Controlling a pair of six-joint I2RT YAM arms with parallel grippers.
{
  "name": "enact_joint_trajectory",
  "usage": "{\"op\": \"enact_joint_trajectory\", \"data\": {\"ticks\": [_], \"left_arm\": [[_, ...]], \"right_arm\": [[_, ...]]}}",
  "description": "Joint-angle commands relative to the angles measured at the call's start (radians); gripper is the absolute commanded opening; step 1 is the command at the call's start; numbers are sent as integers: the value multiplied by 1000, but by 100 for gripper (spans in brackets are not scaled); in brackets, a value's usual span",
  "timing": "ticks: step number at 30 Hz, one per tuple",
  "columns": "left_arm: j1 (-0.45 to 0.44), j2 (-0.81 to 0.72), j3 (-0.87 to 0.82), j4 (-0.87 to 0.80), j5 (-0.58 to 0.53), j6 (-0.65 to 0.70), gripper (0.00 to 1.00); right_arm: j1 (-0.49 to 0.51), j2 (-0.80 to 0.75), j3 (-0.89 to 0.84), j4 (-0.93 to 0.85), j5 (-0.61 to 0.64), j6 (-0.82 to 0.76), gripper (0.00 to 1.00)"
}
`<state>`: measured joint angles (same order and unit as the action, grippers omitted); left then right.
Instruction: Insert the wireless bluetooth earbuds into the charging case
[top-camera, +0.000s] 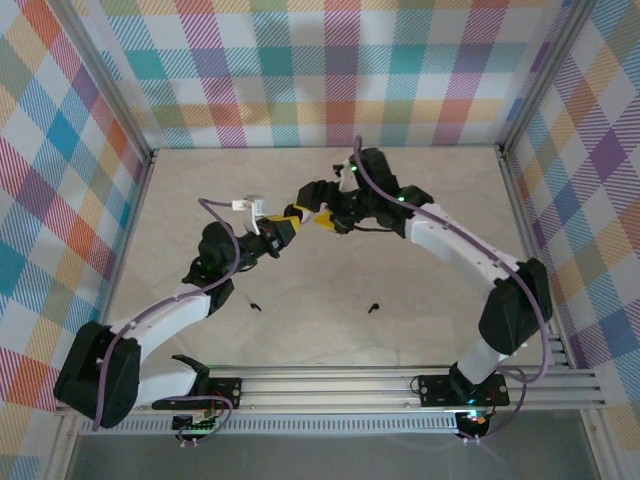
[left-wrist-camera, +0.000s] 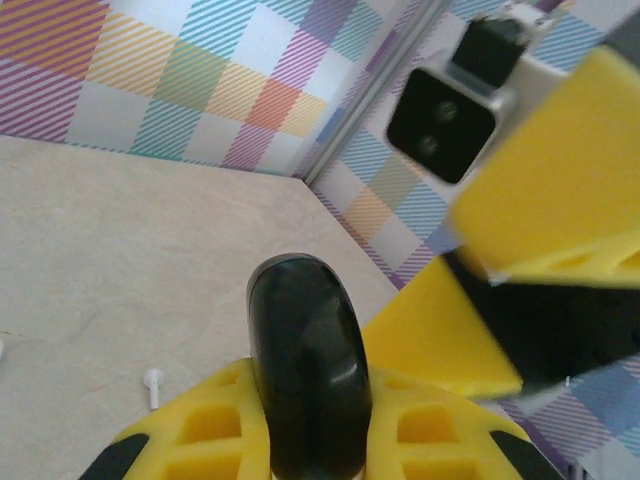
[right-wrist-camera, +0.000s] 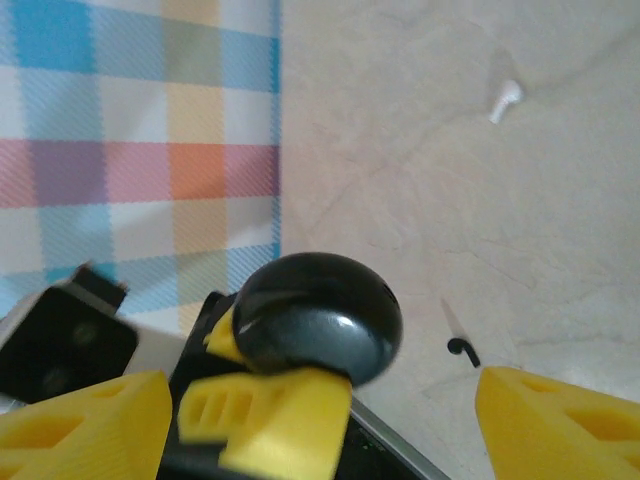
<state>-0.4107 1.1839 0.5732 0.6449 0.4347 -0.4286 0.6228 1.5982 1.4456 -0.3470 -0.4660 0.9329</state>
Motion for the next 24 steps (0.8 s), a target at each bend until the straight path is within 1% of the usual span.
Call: {"op": "enact_joint_trajectory", "data": {"ticks": [1, 4, 7, 10, 13, 17, 21, 22, 24], "left_arm": [[55, -64, 82, -173, 195, 40, 0], [80, -84, 176, -311, 337, 79, 0], [82, -92, 255, -439, 427, 146, 0], [82, -101, 287, -477, 480, 185, 0], [82, -111, 311, -506, 517, 227, 0], [82, -126, 346, -582, 568, 303, 0], [82, -121, 398, -696, 664, 408, 0], [83, -116, 416, -739, 680, 434, 0], [82, -105, 453, -823, 702, 497, 0]], "right_arm": [[-84, -141, -74, 87, -117, -184, 74], [-147, -244, -165, 167, -199, -279, 59], [-152, -302, -177, 134, -258, -446, 50], [-152, -302, -147, 49, -334, -577, 49], [-152, -287, -130, 2, -408, -663, 49], [-152, -259, -126, 40, -484, -692, 50], [-148, -217, -102, 125, -588, -667, 52], [-142, -210, -93, 127, -595, -671, 52], [-121, -192, -52, 54, -575, -742, 52]]}}
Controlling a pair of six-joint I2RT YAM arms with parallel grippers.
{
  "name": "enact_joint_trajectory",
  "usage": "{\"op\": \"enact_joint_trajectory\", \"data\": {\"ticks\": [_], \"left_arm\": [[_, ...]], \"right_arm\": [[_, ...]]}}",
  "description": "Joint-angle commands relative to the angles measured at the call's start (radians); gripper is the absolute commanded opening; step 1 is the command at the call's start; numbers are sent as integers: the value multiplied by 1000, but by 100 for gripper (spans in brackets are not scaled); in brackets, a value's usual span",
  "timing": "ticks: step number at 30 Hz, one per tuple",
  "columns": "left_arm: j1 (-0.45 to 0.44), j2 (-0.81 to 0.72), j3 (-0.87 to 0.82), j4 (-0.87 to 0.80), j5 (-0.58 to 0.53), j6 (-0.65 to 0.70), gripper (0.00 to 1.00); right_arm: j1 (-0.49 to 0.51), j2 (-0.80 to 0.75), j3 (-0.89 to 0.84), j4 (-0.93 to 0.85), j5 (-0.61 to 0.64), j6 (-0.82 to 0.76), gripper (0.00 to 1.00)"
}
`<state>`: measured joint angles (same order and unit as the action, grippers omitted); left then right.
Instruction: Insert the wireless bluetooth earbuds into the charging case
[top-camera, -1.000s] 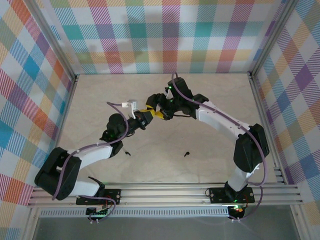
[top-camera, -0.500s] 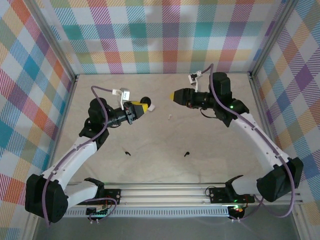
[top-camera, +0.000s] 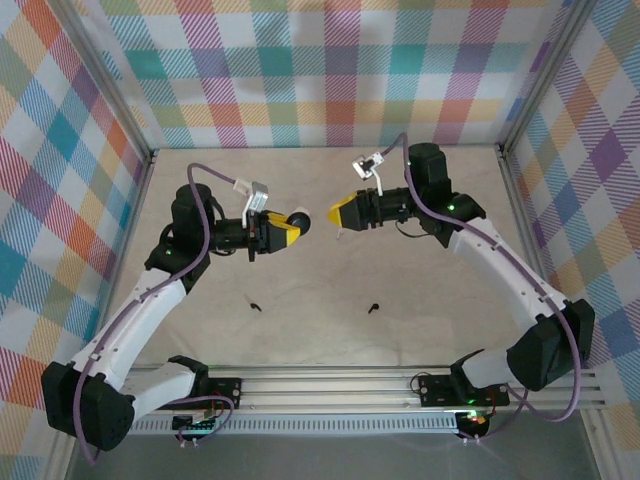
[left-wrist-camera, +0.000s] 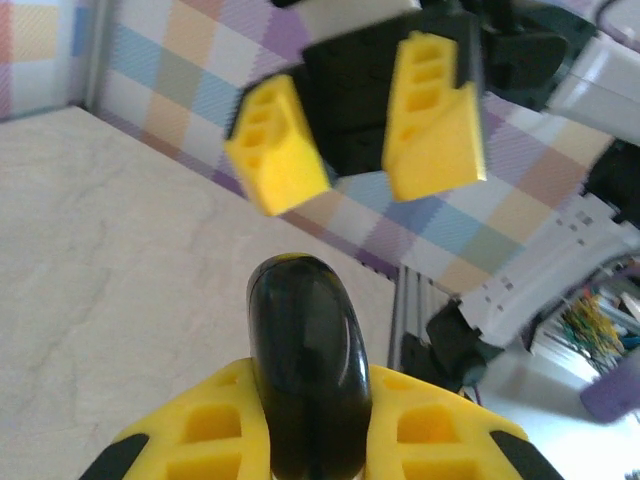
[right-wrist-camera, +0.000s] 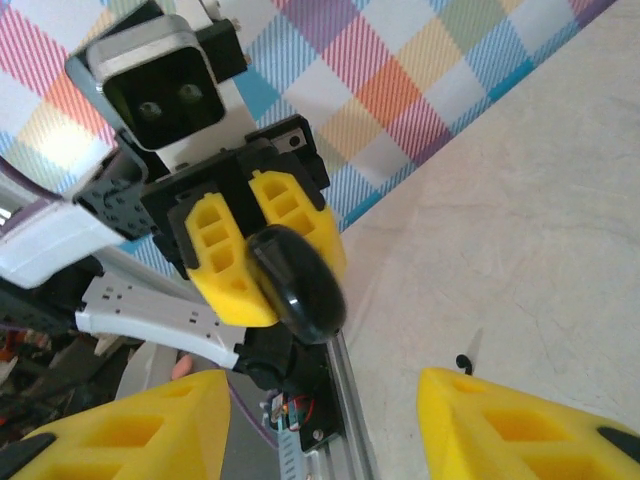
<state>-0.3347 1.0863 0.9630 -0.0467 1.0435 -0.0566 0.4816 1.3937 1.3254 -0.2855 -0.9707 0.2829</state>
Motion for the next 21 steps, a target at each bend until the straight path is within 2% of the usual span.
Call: {"op": "enact_joint_trajectory", "data": {"ticks": [1, 4, 9, 16, 21], "left_arm": [[7, 1, 84, -176, 106, 157, 0], [6, 32, 141, -303, 149, 237, 0], [6, 82, 208, -421, 203, 319, 0], [6, 88, 223, -432, 204, 331, 0], [6, 69, 211, -430, 202, 330, 0]], "right_arm": [[33, 24, 103, -73, -56, -148, 52], [56, 55, 160, -167, -56, -219, 53], [85, 86, 195, -195, -75, -245, 56], [140, 115, 210, -220, -96, -278, 56], [161, 145, 224, -242, -102, -278, 50]]}}
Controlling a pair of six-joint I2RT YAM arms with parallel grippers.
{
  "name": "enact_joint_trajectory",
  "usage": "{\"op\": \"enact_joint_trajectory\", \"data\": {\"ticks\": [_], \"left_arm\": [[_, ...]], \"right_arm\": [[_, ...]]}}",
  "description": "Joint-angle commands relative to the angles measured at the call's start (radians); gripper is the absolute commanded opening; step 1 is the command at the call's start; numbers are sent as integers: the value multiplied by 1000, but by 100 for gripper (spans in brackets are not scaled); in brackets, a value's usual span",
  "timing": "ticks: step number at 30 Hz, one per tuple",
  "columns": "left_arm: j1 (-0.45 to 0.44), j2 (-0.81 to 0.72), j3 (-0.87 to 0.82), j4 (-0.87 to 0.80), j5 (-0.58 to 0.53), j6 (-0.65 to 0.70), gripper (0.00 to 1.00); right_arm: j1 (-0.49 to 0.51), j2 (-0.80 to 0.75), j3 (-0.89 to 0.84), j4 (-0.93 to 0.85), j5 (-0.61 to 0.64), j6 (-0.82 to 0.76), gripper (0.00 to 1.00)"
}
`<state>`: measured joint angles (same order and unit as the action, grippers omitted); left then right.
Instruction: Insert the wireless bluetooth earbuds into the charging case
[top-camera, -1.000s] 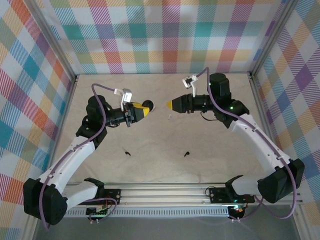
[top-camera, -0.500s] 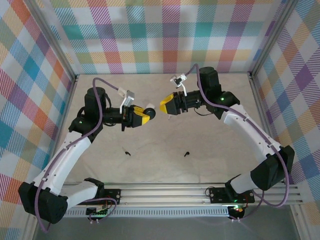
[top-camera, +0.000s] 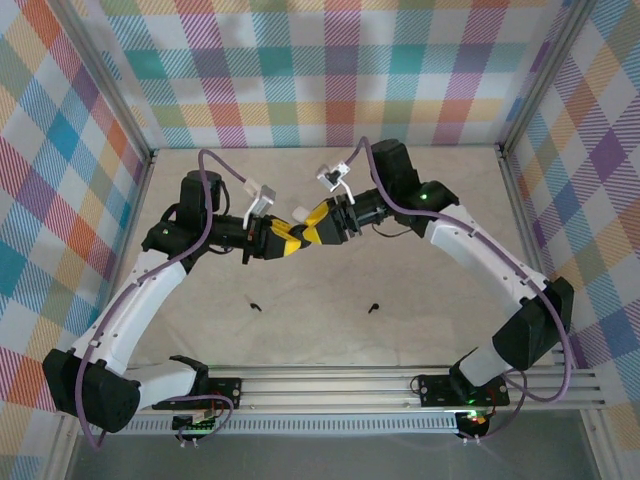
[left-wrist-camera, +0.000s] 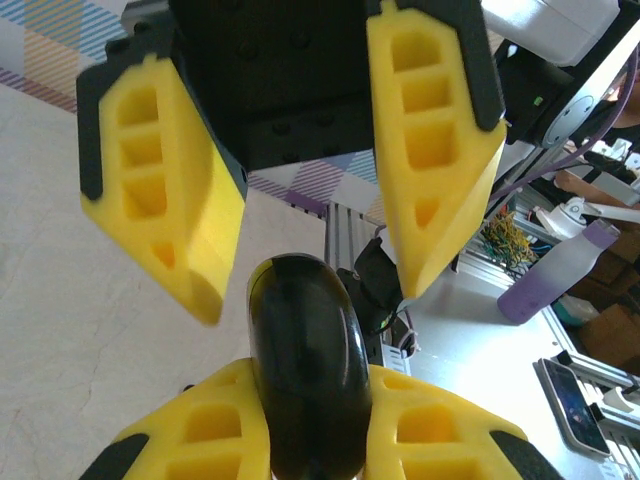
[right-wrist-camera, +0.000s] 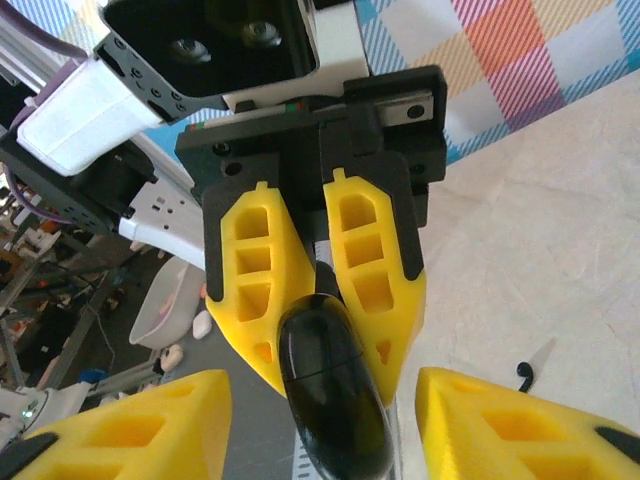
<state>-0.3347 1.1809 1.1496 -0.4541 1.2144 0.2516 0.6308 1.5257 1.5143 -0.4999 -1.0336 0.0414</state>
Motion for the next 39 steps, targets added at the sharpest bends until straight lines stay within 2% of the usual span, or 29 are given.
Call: {"op": "enact_joint_trajectory", "data": {"ticks": [1, 4, 6, 8, 12, 14, 16, 18, 20, 22, 24, 26, 29, 32, 34, 37, 39], "left_arm": [[6, -29, 24, -27, 33, 21, 0], [6, -46, 18, -32, 30, 22, 0], [6, -53, 13, -27, 27, 10, 0], [6, -56, 10, -15, 22, -9, 0], [6, -60, 8, -5, -16, -40, 0], [6, -79, -5, 23, -108, -86, 12], [8, -113, -35, 82, -230, -152, 35], [8, -163, -74, 139, -335, -193, 52], [10, -219, -117, 186, -460, -237, 62], [20, -275, -157, 223, -587, -288, 68], [54, -319, -194, 276, -588, -363, 69], [77, -355, -251, 403, -560, -493, 69], [76, -357, -358, 702, -538, -746, 68], [35, -326, -447, 974, -585, -953, 66], [-35, -304, -465, 1029, -639, -975, 66], [-137, -249, -432, 1030, -658, -945, 64], [-169, -215, -433, 1110, -661, -976, 62]], "right_arm": [[18, 18, 38, -30, -39, -39, 49], [37, 33, 51, -43, -45, -48, 47], [44, 45, 63, -55, -49, -55, 41], [49, 60, 77, -75, -58, -62, 33], [50, 69, 80, -61, -63, -53, 8], [50, 60, 62, -22, -53, -33, 3], [49, 39, 24, 42, -13, 2, 1], [46, 11, -20, 111, 51, 41, 1], [40, -28, -72, 191, 146, 94, 2], [23, -76, -145, 313, 228, 170, 3], [4, -117, -206, 437, 286, 256, 3], [-16, -146, -252, 562, 328, 346, 3], [-28, -168, -302, 723, 386, 460, 3], [-28, -165, -333, 872, 423, 574, 4], [-28, -158, -357, 963, 447, 649, 4], [-29, -140, -388, 1079, 469, 738, 4], [-28, -126, -388, 1106, 458, 768, 4]]}}
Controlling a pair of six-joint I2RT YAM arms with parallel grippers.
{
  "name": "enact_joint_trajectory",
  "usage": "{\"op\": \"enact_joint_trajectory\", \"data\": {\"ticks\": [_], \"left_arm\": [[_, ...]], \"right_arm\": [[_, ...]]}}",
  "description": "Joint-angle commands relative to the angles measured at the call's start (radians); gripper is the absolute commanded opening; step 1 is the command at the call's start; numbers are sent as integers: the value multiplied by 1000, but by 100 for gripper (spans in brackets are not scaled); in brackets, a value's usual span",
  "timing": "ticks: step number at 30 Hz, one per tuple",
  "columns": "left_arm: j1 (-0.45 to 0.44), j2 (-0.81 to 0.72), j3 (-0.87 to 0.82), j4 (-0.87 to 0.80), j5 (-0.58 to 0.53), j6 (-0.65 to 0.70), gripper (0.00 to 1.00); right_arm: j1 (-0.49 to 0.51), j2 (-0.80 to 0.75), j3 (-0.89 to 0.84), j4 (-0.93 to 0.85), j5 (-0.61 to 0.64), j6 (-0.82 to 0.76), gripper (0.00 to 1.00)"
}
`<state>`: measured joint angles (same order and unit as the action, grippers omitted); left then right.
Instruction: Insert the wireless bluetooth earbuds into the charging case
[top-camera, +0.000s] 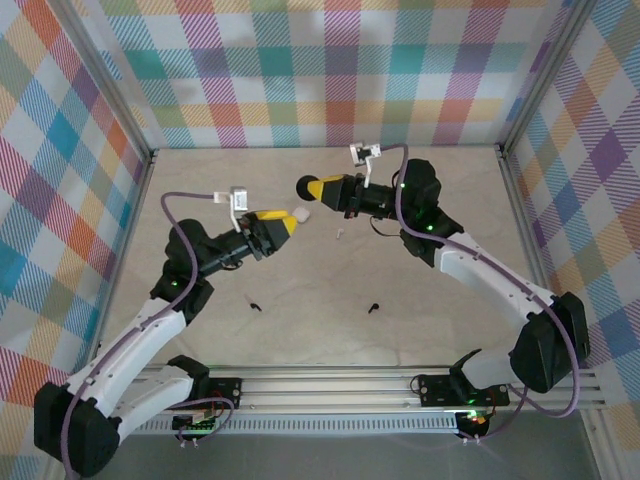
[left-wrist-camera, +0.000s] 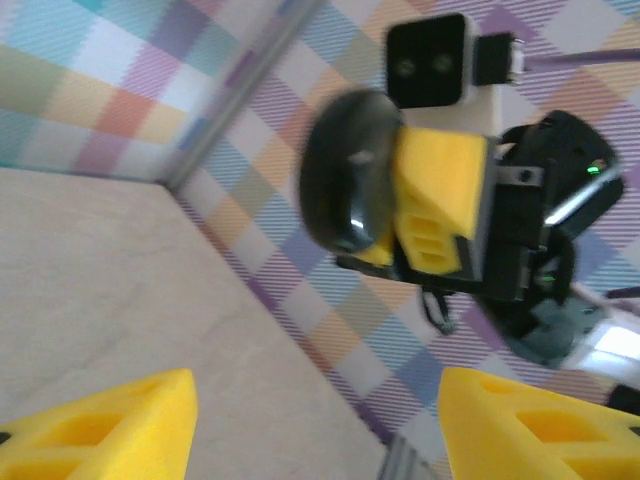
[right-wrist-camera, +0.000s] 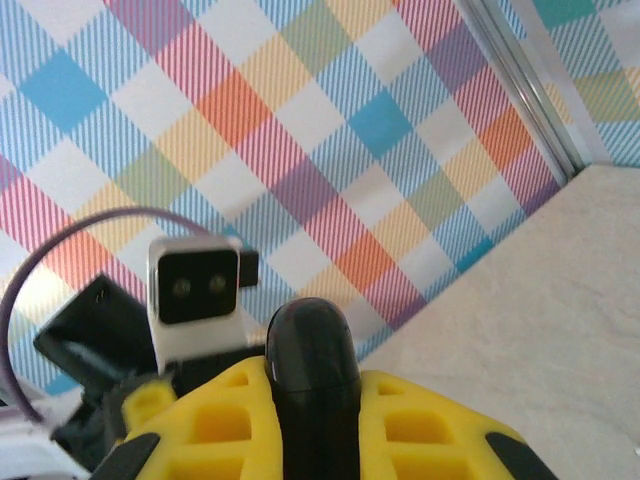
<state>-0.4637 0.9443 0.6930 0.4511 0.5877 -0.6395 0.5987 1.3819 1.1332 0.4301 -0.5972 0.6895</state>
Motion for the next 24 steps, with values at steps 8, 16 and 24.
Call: {"op": "enact_joint_trajectory", "data": {"ticks": [8, 16, 24], "left_arm": [[-49, 128, 31, 428, -45, -213, 55], [-47, 226, 60, 577, -65, -286, 42], [-47, 236, 70, 572, -58, -274, 20]], "right_arm": [[6, 40, -14, 235, -21, 163, 5], [6, 69, -43, 329, -33, 235, 5], [7, 74, -44, 316, -51, 226, 5]]}}
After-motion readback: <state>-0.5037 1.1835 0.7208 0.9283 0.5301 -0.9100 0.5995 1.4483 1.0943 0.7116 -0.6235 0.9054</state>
